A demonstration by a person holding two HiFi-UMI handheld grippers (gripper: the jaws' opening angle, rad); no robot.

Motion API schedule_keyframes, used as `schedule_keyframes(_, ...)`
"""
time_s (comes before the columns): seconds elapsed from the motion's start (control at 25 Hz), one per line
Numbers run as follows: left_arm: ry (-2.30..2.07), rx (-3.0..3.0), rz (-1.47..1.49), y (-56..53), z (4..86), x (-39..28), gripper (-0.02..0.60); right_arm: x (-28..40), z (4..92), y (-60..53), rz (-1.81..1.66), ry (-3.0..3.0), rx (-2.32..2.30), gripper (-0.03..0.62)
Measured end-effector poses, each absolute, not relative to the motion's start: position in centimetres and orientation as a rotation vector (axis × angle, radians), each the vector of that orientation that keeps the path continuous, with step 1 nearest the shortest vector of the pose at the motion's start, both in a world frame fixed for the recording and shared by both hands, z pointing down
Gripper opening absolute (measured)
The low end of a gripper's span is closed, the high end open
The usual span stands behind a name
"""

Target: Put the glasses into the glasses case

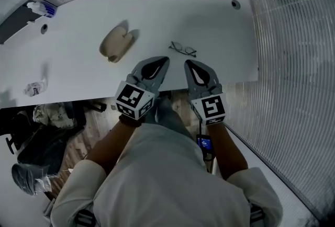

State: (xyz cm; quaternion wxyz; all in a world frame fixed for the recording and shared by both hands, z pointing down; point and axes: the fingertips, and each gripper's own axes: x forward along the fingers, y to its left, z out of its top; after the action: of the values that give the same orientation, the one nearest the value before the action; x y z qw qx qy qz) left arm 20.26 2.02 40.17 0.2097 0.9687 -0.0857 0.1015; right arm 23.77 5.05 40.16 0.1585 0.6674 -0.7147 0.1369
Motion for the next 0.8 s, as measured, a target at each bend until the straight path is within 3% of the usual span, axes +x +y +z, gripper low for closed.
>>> schedule_keyframes(0.2, -0.235, 2.666, 0.339, 0.6, 43.8, 21.5, 0.0, 24.8, 44.9, 3.9, 0.396, -1.986, 1.792, 0.005)
schedule_keyframes(0.8, -0.261, 2.54, 0.463, -0.8, 55.1, 23.3, 0.0, 27.9, 58.8, 3.2, 0.256, -1.765, 1.431, 0.095)
